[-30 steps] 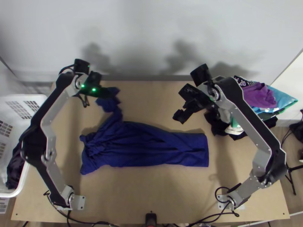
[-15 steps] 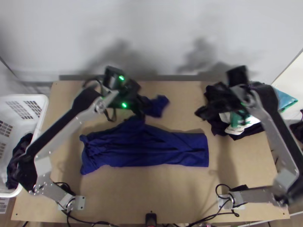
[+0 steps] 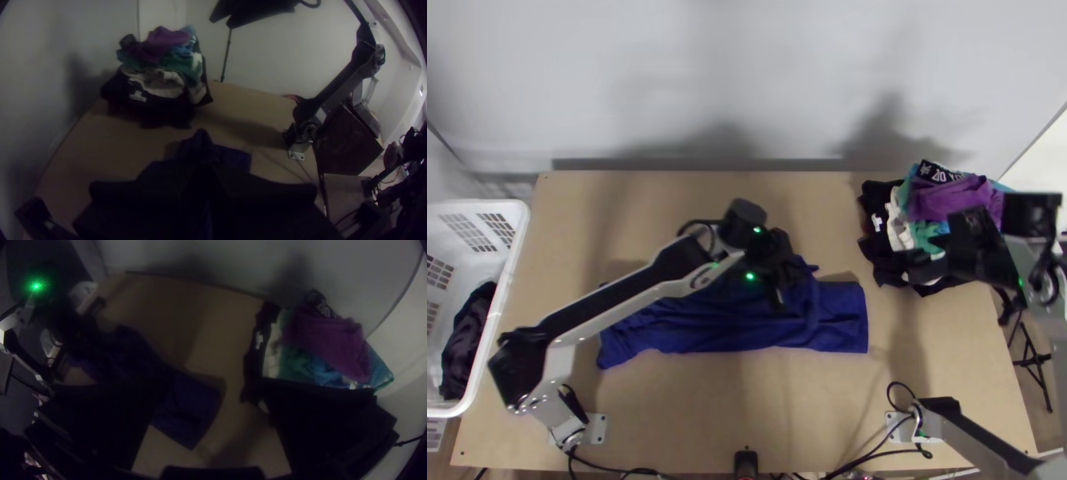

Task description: Fold the t-shirt

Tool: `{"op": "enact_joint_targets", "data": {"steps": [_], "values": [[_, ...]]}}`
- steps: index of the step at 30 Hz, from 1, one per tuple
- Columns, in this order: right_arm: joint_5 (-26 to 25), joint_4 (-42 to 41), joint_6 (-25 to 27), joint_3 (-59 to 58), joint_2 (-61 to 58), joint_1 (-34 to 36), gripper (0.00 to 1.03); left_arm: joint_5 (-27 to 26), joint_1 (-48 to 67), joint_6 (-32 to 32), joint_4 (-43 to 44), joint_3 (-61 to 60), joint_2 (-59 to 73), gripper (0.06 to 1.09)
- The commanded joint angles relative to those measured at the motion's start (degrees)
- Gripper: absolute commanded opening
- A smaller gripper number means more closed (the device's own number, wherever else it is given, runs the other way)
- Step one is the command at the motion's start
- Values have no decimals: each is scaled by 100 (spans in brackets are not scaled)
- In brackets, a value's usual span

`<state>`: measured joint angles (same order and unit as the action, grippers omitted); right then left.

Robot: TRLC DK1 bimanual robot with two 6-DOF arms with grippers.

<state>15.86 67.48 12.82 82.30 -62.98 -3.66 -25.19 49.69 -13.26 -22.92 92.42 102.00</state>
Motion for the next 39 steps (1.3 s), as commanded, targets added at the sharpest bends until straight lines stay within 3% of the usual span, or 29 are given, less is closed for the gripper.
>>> {"op": "enact_joint_targets", "data": {"steps": [1, 10, 12, 13, 15, 17, 18, 26, 31, 35, 39], "values": [[-4, -51, -16, -716, 743, 234, 98, -91, 436, -98, 508, -128, 593, 24], [-4, -253, -131, -944, 814, 234, 98, -109, 542, -151, 771, -251, 919, 24], [-4, -315, -131, -1014, 770, 208, 98, -109, 603, -169, 780, -251, 1077, 30], [5, -332, -131, -1041, 761, 182, 98, -109, 621, -221, 771, -242, 1174, 39], [5, -367, -131, -1076, 761, 138, 98, -100, 612, -256, 771, -233, 1323, 67], [5, -359, -139, -1085, 761, 120, 98, -100, 568, -160, 771, -198, 1376, 101], [5, -359, -139, -1085, 761, 111, 98, -100, 559, -98, 780, -198, 1376, 105], [5, -367, -131, -1164, 673, 58, 98, -118, 480, 315, 675, -58, 1059, 105], [-4, -297, -104, -1366, 559, 58, 98, -241, 304, 473, 121, -58, 470, 105], [-4, -200, -104, -1427, 550, -21, 98, -1331, 111, 1000, -530, 101, 66, 105], [5, -95, -174, -1401, 330, -29, 98, -1445, 14, 710, -1259, 224, -294, 105]]}}
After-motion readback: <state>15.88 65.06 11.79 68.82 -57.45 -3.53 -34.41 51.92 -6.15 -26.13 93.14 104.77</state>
